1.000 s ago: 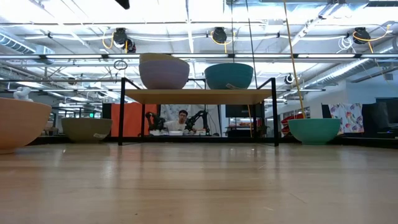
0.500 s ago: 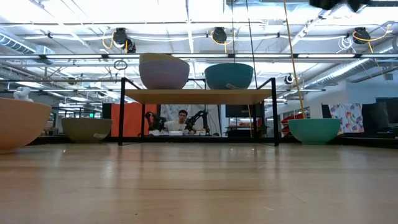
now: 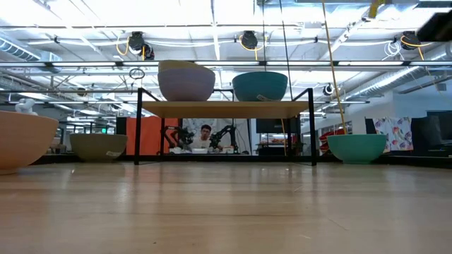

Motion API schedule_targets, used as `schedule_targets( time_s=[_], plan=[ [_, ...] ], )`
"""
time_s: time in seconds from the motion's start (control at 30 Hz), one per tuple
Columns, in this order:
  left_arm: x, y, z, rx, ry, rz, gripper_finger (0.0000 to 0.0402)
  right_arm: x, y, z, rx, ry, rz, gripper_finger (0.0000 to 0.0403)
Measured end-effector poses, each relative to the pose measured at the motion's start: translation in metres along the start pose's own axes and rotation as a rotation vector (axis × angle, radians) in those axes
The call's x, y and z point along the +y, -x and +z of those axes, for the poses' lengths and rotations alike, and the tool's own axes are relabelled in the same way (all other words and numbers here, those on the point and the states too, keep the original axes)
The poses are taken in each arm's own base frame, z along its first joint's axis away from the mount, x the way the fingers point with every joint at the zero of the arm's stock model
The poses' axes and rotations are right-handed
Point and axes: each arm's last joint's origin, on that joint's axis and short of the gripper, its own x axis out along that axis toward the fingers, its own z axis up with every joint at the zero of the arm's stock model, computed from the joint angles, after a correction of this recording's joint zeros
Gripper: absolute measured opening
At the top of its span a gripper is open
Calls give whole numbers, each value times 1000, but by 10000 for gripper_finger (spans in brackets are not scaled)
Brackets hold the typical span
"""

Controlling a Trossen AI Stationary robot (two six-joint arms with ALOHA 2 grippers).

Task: Place and stack bowls onto a shelf
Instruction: Stack the light green bowl on top of the blue bowl on the shelf

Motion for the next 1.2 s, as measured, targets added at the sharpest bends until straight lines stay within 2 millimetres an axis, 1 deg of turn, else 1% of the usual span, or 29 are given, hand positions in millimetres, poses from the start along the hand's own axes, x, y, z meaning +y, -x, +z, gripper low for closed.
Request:
schedule_targets(
  time_s=[0.13,0.27,0.37,0.5,0.63,0.77,0.97,1.07,1.2],
  plan=[
    [0,0,0,-5,0,9,11,-5,-12,4,-8,-66,42,68],
    [0,0,0,-5,1,10,4,-8,-24,11,-46,-44,91,68],
    [0,0,0,-5,2,10,12,-10,-29,14,-68,-32,102,70],
    [0,0,0,-6,2,11,19,-13,-39,16,-83,-56,112,86],
    [0,0,0,-6,2,11,9,-13,-49,16,-85,-66,118,106],
    [0,0,0,-5,-7,12,5,-6,-56,18,-105,-55,139,118],
    [0,0,0,-6,-7,12,18,15,-64,19,-149,-3,183,117],
    [0,0,0,-6,-8,12,11,23,-68,17,-172,14,156,117],
    [0,0,0,-5,-7,12,4,28,-72,13,-206,36,84,117]
  ],
)
